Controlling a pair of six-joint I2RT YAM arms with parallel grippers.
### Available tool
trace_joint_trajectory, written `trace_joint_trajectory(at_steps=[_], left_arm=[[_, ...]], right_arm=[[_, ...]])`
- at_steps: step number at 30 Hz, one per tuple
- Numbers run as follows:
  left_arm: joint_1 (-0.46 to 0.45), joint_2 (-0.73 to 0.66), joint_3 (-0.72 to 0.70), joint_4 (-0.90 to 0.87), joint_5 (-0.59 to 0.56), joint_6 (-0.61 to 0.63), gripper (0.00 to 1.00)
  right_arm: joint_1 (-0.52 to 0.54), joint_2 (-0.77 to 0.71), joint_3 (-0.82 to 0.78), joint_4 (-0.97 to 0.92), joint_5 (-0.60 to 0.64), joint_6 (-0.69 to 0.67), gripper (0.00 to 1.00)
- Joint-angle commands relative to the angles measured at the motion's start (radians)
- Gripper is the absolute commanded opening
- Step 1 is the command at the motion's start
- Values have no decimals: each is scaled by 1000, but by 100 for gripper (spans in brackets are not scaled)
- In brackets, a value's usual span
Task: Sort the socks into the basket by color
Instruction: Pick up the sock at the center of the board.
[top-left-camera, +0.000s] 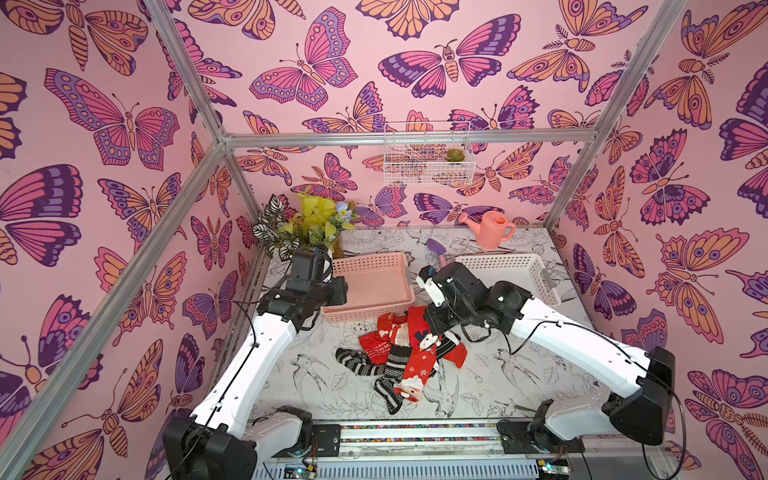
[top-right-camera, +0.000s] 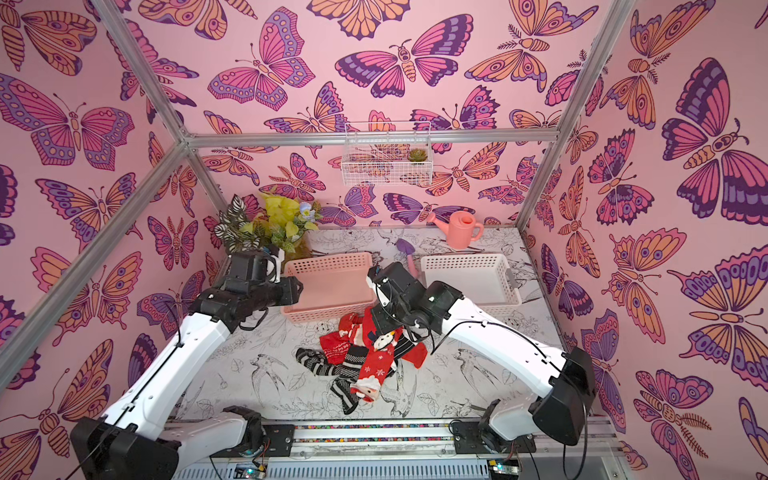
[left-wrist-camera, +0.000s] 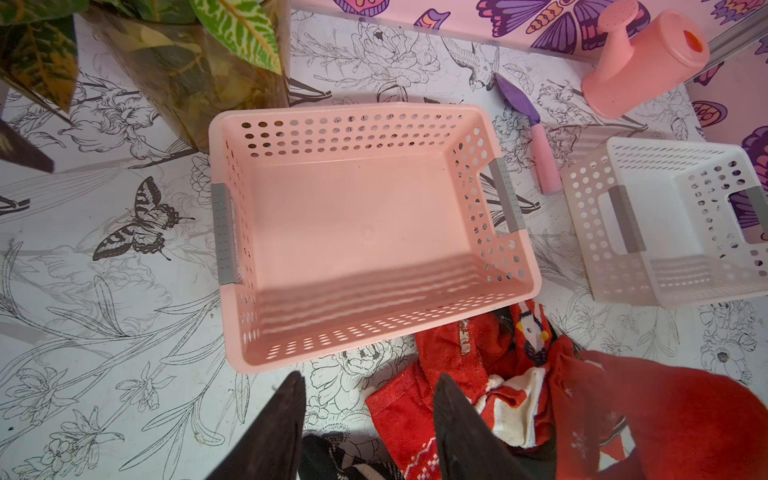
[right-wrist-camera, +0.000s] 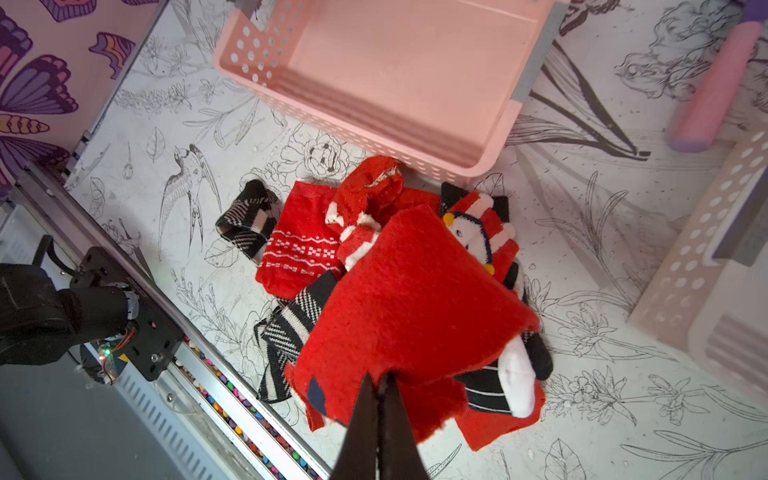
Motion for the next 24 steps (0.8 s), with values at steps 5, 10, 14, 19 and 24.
trace_joint_trajectory(at_steps=[5,10,14,19,24], left_arm=[[-5,-3,-15,10,5,14,52],[-5,-4,-15,12,6,14,52],[-5,-4,-16,14,6,12,52],[-5,-3,-19,15,6,12,52],[-5,3,-20,18,8,11,52]], right_arm=[[-63,-50,38,-27,66,-10,0],[-163,-74,49,-20,81,-10,0],[-264,-78,54,-13,91,-13,0],[-391,-71,49,29,101,-14,0],[-532,-41,50,96,48,-11,0]])
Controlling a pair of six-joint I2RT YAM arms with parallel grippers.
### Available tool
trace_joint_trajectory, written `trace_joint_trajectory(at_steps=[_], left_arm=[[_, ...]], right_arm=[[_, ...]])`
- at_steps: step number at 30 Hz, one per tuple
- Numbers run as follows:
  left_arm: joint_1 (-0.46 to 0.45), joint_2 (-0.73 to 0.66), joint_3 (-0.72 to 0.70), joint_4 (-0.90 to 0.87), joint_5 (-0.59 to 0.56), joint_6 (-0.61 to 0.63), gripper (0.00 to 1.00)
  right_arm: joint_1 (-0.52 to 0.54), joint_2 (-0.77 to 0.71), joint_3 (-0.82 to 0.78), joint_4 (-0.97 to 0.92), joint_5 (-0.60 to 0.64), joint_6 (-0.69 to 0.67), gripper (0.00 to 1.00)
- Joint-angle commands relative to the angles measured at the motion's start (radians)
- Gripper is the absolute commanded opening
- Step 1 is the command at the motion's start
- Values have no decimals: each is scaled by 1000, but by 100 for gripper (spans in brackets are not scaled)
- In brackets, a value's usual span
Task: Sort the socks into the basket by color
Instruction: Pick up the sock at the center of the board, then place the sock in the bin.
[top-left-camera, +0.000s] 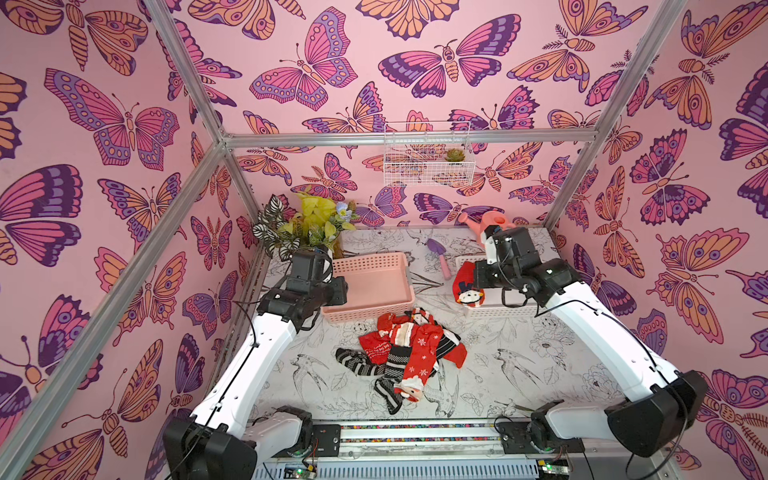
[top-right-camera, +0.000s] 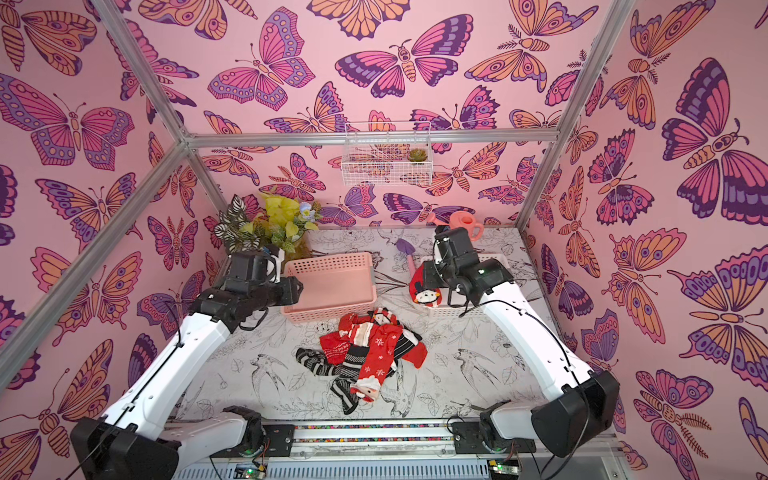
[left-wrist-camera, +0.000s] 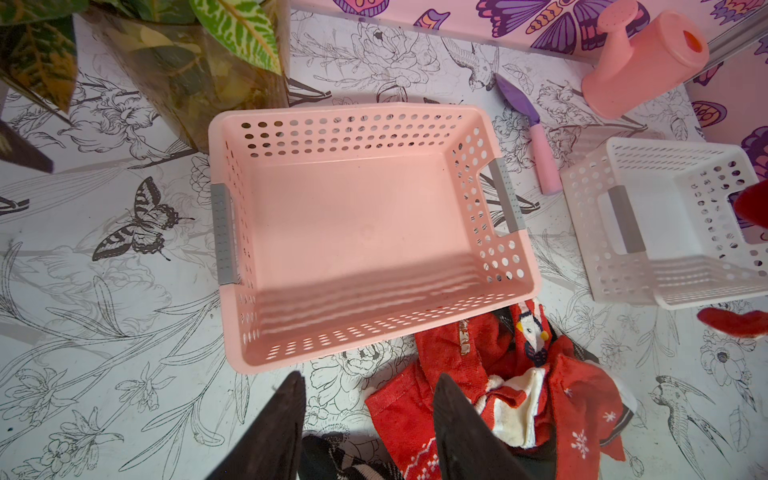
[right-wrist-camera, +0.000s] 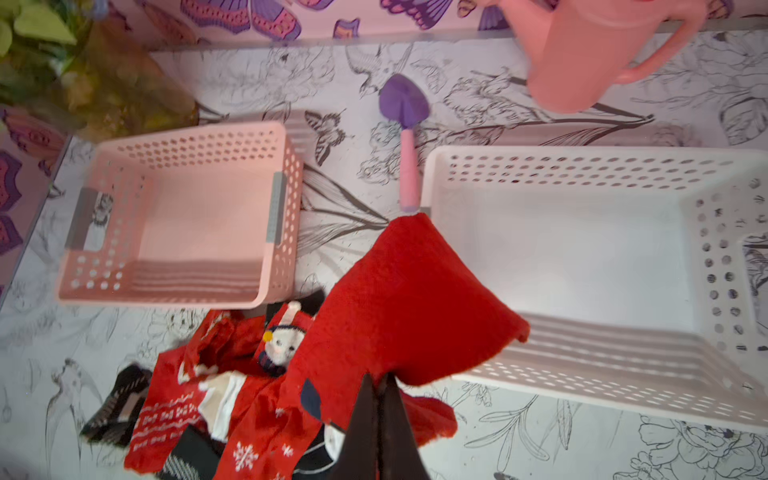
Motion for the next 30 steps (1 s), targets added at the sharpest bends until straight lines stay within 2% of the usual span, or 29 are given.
trace_joint_trajectory(at_steps=[1,6,12,30], left_arm=[[-5,3,-18,12,8,11,52],[-5,9,-22,15,6,12,52],[-5,14,-21,15,10,13,52],[-5,13,-21,15,9,13,52]], right_arm=[[-71,30,28,57,-33,-3,0],[-149,96,57,87,-54,-1,0],[-193,151,33,154,-35,45,0],[-218,326,-50,338,-46,243,0]])
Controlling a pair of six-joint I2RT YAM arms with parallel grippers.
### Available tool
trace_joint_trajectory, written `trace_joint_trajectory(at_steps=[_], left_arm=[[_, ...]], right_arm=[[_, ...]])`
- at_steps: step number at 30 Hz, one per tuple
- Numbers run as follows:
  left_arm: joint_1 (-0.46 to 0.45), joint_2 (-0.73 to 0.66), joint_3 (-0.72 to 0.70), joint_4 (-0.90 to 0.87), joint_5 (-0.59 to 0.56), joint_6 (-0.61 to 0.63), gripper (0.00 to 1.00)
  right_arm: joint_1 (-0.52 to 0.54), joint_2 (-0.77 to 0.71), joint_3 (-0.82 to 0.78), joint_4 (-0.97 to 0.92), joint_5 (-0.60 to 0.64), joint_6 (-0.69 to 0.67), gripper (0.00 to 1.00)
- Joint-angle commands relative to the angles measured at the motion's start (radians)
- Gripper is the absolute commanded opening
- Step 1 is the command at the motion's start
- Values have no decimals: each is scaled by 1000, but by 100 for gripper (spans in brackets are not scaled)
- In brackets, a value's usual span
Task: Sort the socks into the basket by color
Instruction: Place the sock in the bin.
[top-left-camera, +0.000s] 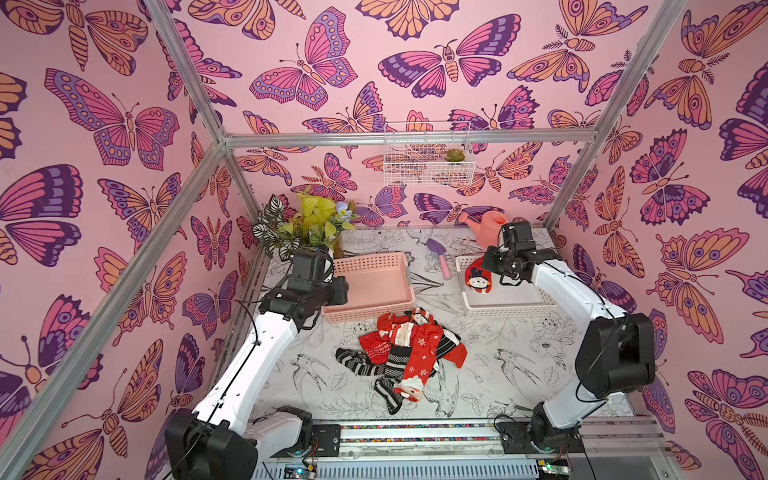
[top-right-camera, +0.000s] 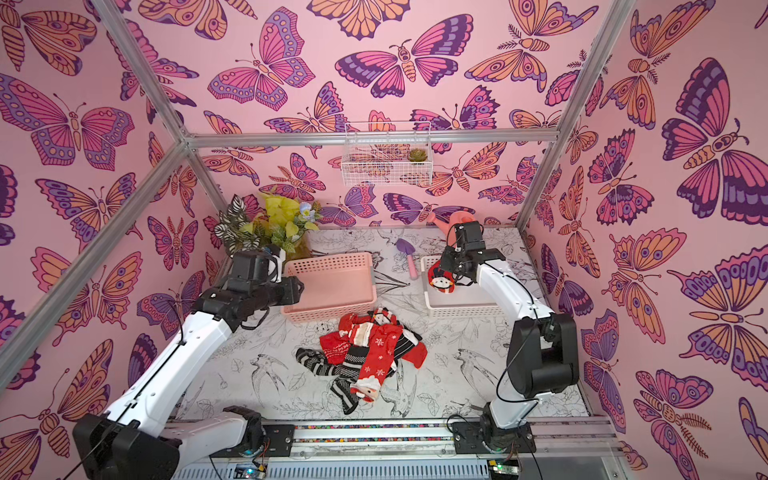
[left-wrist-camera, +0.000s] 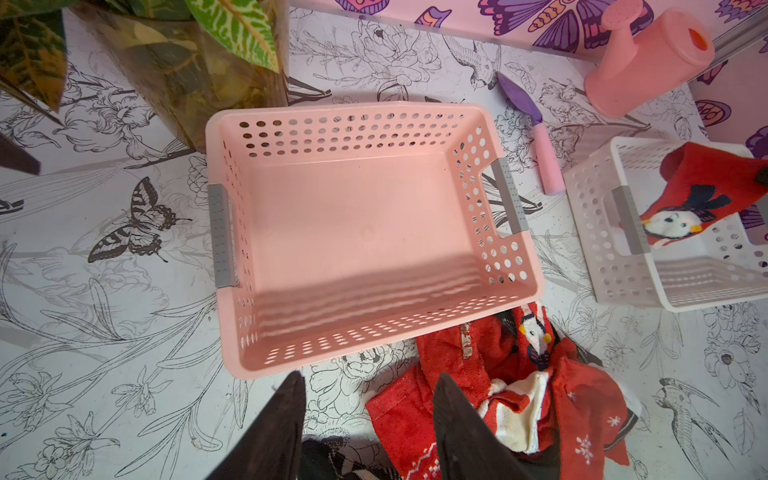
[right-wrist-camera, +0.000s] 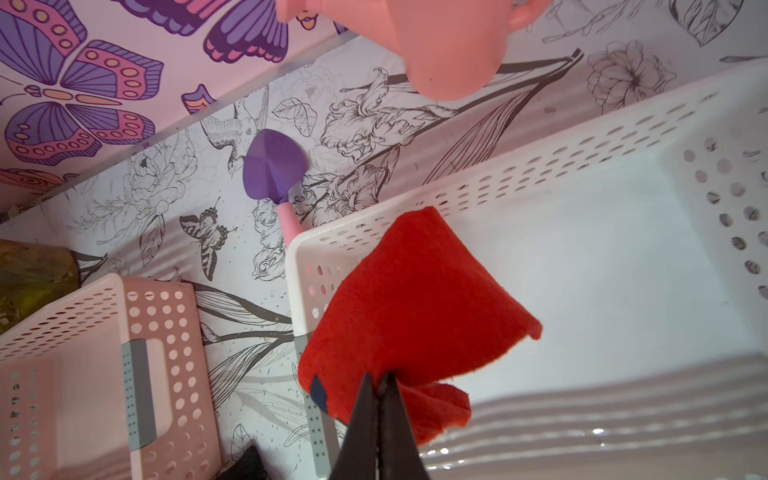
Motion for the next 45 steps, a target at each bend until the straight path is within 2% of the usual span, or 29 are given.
trace_joint_trajectory(at_steps=[1,18,37,45], left_arm=[[-5,1,-17,5,10,13,52],[-5,-2,-16,5,8,15,52],[-5,7,-16,4,11,15,53],[-5,12,-14,5,15,13,55]], right_arm=[[-8,22,-5,54,-13,63,0],[-42,97,-61,118,14,171,0],[-95,178,-33,82,75,152,0],[-110,162,-32,56,98,123,6]])
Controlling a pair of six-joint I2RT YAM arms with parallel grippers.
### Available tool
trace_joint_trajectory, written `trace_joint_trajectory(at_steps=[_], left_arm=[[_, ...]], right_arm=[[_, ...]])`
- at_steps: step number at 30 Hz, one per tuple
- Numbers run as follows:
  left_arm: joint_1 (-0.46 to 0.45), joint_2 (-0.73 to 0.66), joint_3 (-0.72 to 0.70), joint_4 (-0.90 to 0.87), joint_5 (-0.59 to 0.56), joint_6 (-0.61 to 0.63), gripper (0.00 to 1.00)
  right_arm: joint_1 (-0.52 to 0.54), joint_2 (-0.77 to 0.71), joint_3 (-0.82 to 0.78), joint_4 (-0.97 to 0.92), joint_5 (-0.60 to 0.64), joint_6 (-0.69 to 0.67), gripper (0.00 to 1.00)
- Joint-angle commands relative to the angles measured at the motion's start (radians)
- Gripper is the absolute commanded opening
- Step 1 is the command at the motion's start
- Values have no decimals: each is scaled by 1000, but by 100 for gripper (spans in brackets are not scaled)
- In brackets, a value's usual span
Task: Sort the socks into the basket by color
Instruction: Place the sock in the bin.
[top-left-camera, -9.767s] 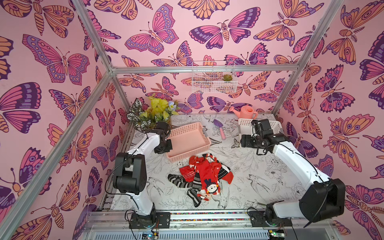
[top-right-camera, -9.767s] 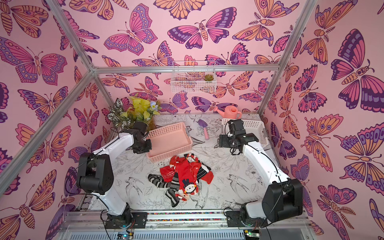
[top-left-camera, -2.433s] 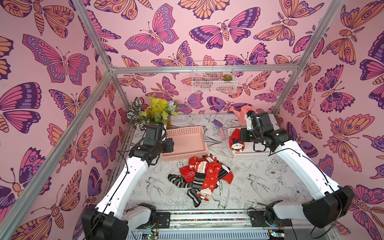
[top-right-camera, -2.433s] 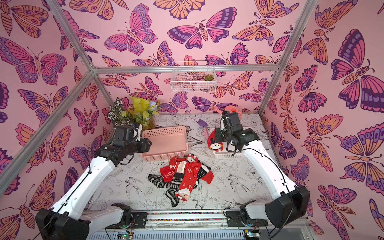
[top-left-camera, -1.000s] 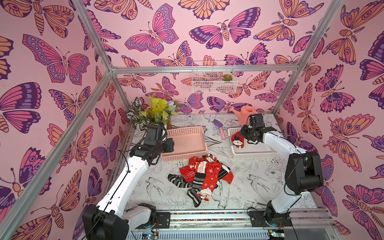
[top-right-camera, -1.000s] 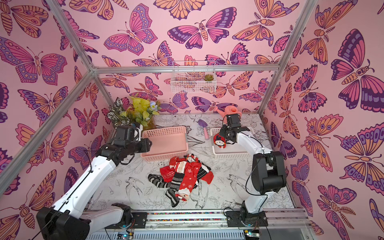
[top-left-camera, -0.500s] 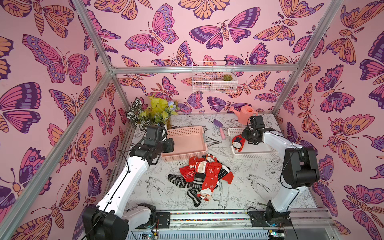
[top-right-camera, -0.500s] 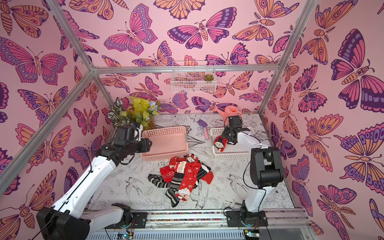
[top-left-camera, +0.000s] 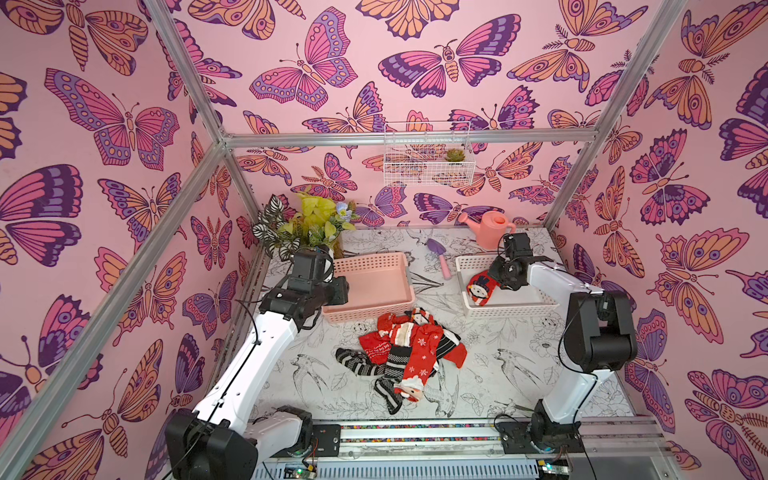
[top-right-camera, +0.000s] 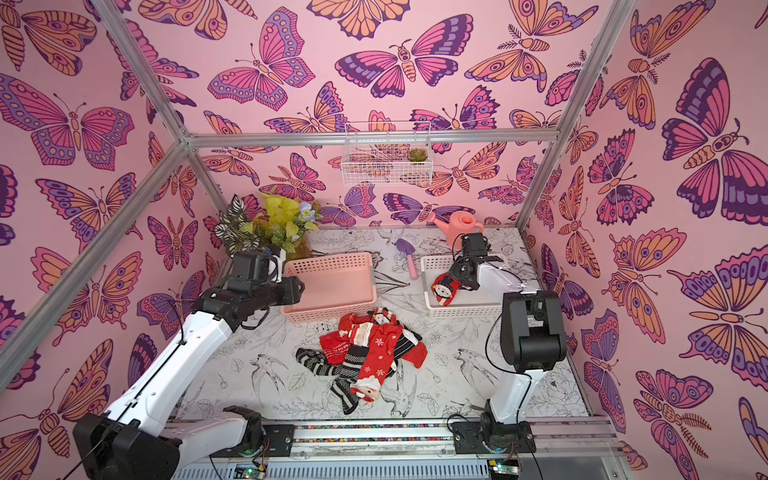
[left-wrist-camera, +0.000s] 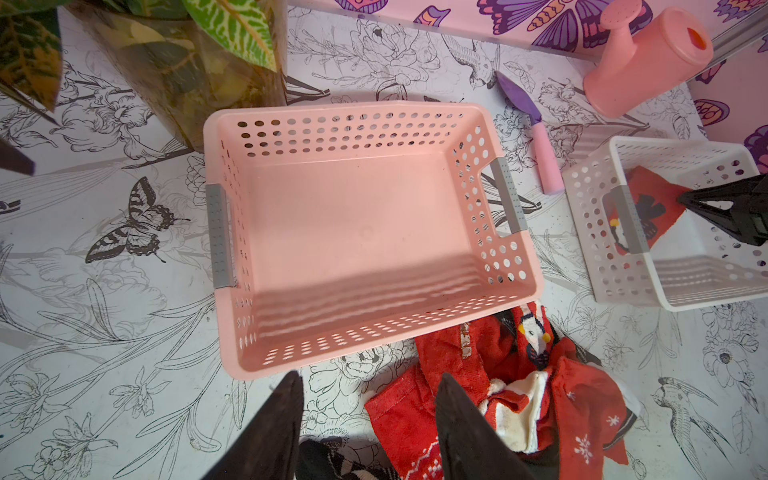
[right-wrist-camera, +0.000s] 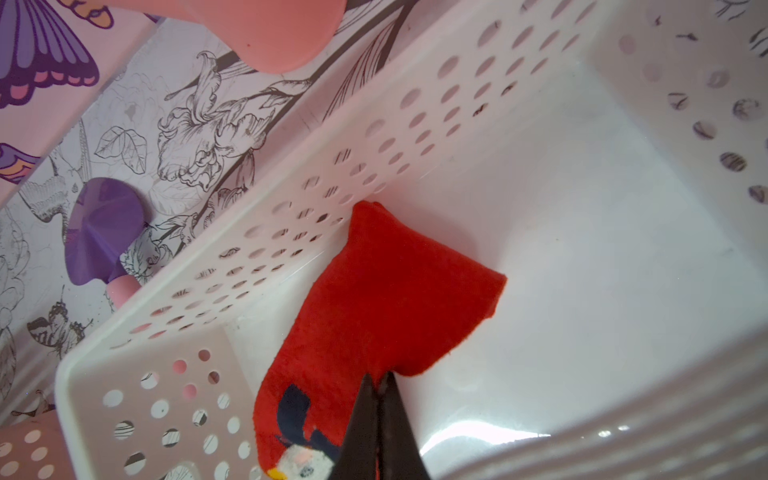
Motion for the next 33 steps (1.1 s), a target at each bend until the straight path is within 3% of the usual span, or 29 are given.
trace_joint_trajectory(at_steps=[1,33], left_arm=[[-5,10,-15,2,12,14,55],[-5,-14,-16,6,18,14,59]], right_arm=[[-12,-6,24,-35,25,-23,7],[-14,-95,5,-173,77,-78,27]])
